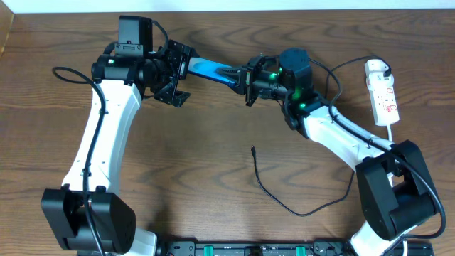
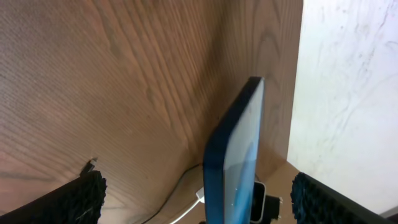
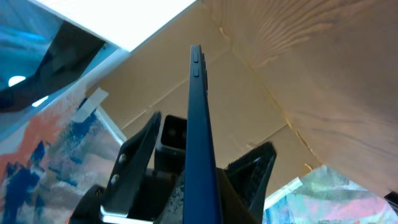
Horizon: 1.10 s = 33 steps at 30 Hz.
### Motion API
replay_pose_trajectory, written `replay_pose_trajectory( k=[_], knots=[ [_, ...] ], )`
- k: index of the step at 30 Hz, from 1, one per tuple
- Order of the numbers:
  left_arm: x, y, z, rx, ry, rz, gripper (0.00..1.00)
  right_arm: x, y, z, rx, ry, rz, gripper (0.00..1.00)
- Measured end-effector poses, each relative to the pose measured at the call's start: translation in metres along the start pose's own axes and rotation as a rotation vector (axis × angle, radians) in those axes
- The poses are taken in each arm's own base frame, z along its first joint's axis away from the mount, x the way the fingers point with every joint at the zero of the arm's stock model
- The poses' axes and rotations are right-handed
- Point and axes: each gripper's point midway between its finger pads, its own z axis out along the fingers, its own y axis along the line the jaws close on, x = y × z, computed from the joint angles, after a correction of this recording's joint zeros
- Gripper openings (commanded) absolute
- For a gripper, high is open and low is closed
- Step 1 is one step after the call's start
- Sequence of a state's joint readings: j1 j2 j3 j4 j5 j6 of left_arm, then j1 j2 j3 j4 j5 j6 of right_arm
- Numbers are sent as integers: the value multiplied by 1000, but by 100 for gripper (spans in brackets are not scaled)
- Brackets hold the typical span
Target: Plug charger to phone and switch on socket
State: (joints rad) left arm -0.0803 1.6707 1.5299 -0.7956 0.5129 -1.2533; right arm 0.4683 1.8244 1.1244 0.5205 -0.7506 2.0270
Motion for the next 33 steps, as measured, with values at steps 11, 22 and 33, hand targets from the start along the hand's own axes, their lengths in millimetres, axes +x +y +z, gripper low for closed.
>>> replay_pose_trajectory(
  k=[11, 22, 33],
  knots=[
    [-12, -2, 15, -2, -23, -32, 76, 9, 6, 2, -21, 32, -21, 1],
    [-4, -15, 25, 36, -13, -2, 75, 14, 10, 2, -39, 51, -42, 1],
    [2, -23, 27, 61, -8, 24, 75, 15, 10, 2, -37, 59, -44, 1]
  ],
)
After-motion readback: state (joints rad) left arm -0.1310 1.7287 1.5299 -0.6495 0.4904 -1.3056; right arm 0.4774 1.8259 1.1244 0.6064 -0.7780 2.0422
